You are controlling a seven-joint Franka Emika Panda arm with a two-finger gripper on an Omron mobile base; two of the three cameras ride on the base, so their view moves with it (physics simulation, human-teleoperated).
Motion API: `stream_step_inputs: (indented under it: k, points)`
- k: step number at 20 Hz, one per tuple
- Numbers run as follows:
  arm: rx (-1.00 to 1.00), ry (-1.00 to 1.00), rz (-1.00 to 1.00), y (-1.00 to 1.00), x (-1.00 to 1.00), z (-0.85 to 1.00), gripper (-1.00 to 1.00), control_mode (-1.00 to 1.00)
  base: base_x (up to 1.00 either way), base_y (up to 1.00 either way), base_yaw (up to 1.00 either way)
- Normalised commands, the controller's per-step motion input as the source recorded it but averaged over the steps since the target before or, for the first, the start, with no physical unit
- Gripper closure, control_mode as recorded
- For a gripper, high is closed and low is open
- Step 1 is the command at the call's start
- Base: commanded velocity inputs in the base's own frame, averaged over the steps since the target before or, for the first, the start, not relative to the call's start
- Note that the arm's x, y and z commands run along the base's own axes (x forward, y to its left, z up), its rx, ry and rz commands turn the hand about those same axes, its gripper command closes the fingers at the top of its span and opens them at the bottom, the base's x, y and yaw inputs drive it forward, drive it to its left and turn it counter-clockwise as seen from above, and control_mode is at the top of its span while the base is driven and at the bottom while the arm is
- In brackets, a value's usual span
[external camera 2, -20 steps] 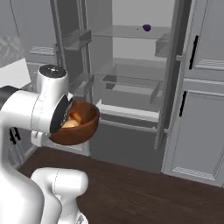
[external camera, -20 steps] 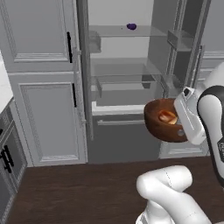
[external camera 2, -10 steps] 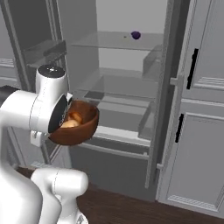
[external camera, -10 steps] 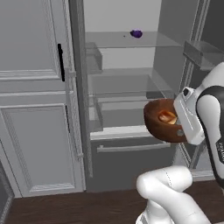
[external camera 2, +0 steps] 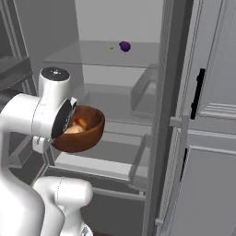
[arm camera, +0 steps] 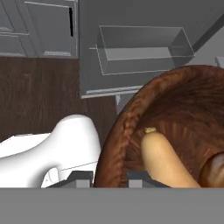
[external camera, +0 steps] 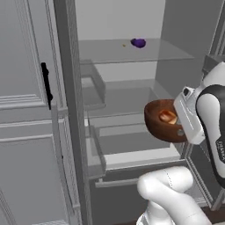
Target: Pick the chicken drumstick and squash from their plates and place them in the bowl. Then put the bowl in the fridge.
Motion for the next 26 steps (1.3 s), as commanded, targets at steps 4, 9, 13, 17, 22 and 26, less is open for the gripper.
stream_step_inputs:
  k: [4, 9, 13, 17, 22, 26]
  points:
    - [0.0, 0.0, 0.0, 0.0, 0.0, 0.0, 1.0, 1.0, 0.58, 0.29, -0.17]
    - [0.0, 0.0, 0.0, 0.0, 0.0, 0.0, 1.0, 1.0, 0.34, 0.44, -0.1]
    - [0.0, 0.0, 0.0, 0.0, 0.0, 0.0, 1.0, 1.0, 0.39, 0.04, 0.0]
    - [0.0, 0.0, 0.0, 0.0, 0.0, 0.0, 1.0, 1.0, 0.18, -0.19, -0.13]
    - [0.0, 0.0, 0.0, 0.0, 0.0, 0.0, 1.0, 1.0, 0.31, -0.07, -0.11]
    - [0.0, 0.0, 0.03, -0.04, 0.58, -0.21, 1.0, -1.0, 0.08, -0.02, 0.0]
